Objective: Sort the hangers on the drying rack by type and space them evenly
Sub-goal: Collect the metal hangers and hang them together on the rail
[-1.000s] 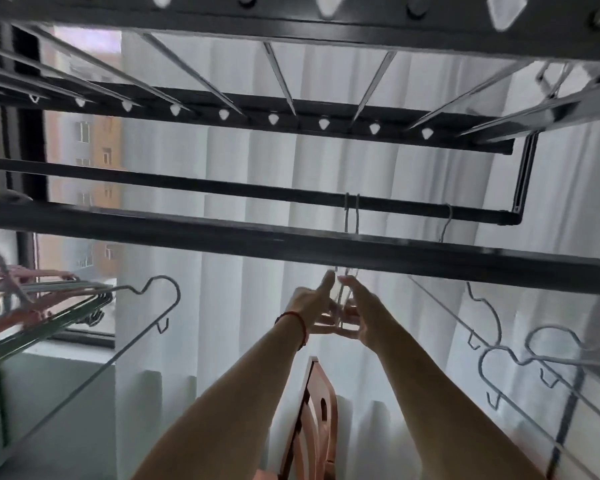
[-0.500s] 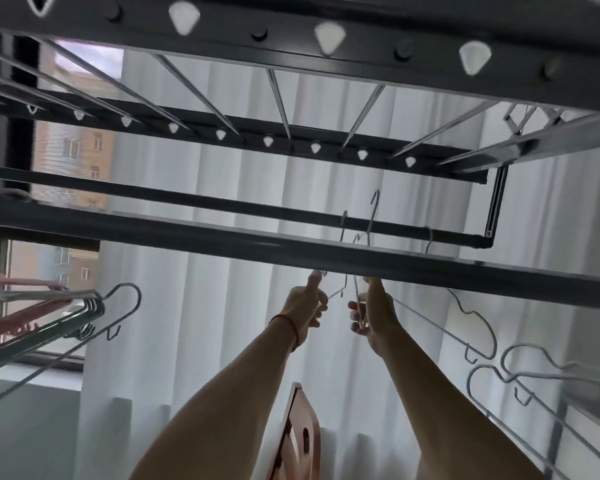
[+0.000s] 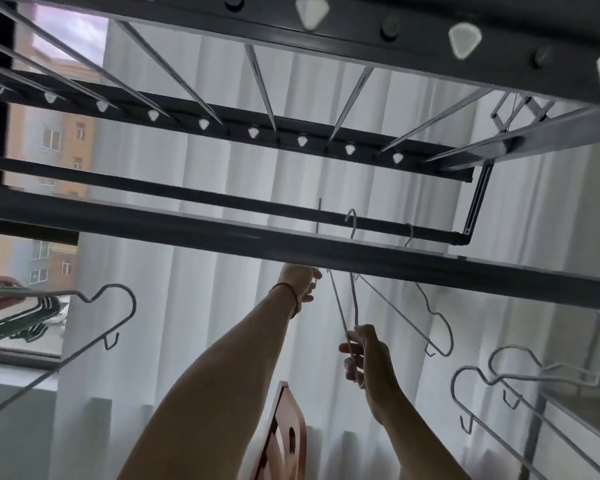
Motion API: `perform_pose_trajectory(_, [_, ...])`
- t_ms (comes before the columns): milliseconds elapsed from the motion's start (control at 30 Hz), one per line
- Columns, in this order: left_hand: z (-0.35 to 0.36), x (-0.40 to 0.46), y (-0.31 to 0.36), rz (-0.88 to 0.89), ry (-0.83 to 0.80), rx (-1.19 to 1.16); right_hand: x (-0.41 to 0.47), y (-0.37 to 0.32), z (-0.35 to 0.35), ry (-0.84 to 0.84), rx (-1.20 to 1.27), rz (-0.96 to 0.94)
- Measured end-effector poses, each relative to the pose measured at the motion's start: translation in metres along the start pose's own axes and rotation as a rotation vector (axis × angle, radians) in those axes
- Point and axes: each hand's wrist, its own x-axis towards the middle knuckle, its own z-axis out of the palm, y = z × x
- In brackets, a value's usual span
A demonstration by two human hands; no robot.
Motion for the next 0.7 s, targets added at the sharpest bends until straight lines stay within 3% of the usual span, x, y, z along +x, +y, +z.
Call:
perform_pose_trajectory(200, [-0.008,0.012,0.0,-0.059,-0.002,0.083,-0.013,0.011,-0.013,-0.054,0.008,0.044])
perform_pose_trajectory(300, [-0.024,-0.024,-0.03,-0.073,0.059,0.136,-0.02,0.023,-0.027,-0.111,0.044,0.213])
perform_pose_trajectory(400, [-0.057,-0.069,-0.076,-0.065,0.017,0.178,-0.032,0.048,-0.044,-0.12,-0.026,0.368])
perform_pose_trajectory(500, [-0.096,-0.107,-0.121,-0.098,0.007,0.181,-0.059,0.074,-0.054,-0.1,-0.186,0.351])
perform_pose_trajectory(700, [-0.174,-0.185,-0.174,-0.278,0.19,0.488,-0.145,0.11,-0.068,-0.159,-0.38,0.338])
